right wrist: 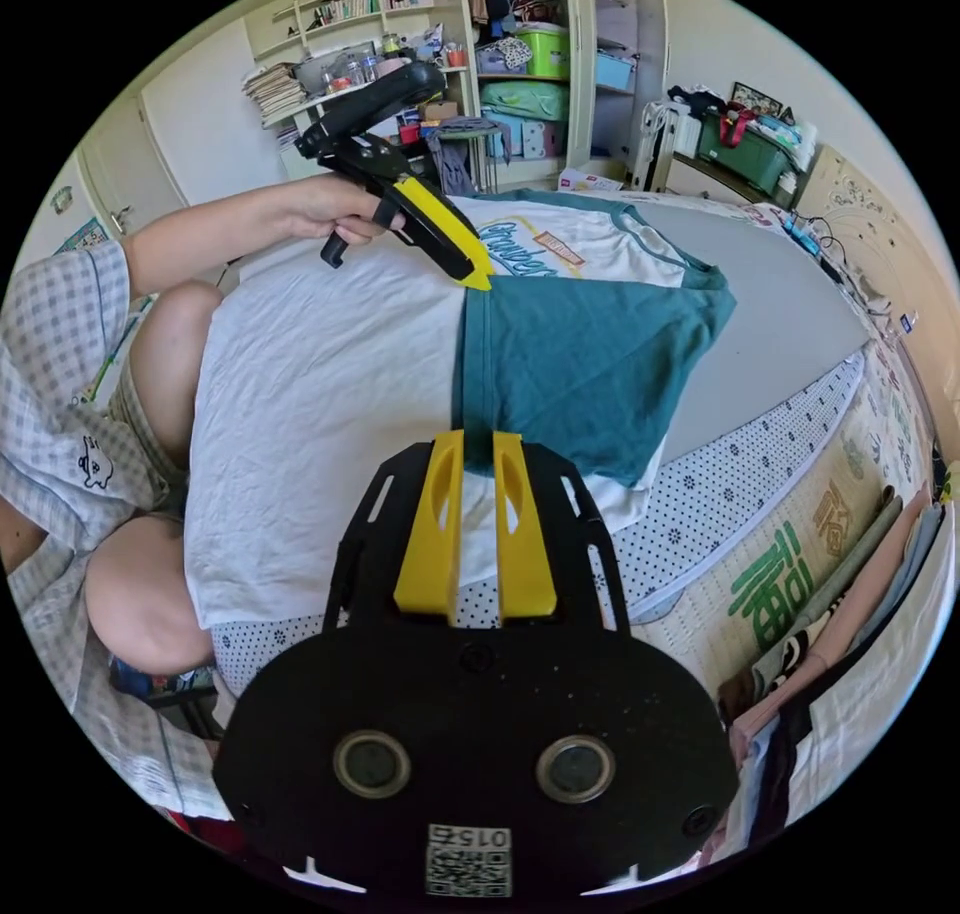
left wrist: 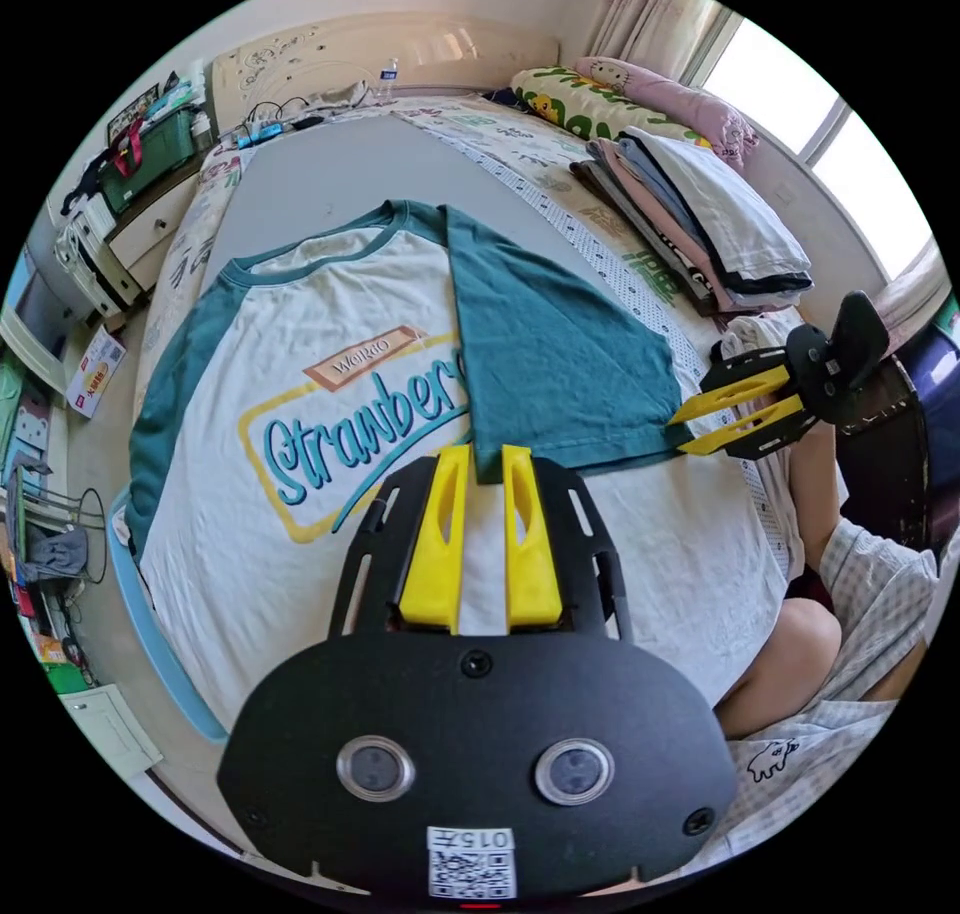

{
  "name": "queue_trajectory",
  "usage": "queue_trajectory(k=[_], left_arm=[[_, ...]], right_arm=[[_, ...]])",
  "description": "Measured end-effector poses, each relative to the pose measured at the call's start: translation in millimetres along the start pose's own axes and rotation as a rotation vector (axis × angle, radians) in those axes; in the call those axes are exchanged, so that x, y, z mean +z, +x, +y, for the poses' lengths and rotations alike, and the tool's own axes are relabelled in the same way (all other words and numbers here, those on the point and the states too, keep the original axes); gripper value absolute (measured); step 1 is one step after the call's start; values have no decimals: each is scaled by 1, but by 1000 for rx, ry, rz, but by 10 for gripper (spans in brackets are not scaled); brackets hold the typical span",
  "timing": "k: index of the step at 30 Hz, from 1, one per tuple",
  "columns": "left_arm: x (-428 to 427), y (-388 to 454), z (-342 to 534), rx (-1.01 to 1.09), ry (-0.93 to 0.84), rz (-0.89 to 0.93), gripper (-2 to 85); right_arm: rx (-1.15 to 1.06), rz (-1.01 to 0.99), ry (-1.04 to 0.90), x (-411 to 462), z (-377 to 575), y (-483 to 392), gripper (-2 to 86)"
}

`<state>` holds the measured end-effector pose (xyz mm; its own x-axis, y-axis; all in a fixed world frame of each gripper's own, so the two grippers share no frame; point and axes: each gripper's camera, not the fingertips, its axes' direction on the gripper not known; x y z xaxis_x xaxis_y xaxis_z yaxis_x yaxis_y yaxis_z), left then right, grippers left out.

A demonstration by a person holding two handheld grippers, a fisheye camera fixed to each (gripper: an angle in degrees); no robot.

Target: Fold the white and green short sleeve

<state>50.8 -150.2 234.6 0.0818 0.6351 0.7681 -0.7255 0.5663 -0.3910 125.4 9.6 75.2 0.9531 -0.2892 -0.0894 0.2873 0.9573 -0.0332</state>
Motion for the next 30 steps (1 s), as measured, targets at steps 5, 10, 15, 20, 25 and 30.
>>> queue_trajectory(k=[5, 10, 15, 20, 25, 30], left_arm=[[-31, -8, 6, 2, 40, -3, -1], [-56, -26, 17, -2, 48, -1, -4], [-69, -46, 22, -10, 32, -30, 1], [-101, -79, 37, -53, 51, 2, 7], [-181, -168, 97, -271, 225, 58, 14], [-253, -293, 203, -689, 469, -1, 38]], right_arm=[[-18, -38, 26, -31, -1, 8, -6], [-36, -61, -22, -46, -9, 11, -8], [-24, -78, -2, -79, -8, 20, -7], [-9, -110, 115, -113, -7, 30, -5], [-15, -135, 40, -122, -15, 35, -5], [38, -233, 50, -149, -20, 53, -8]])
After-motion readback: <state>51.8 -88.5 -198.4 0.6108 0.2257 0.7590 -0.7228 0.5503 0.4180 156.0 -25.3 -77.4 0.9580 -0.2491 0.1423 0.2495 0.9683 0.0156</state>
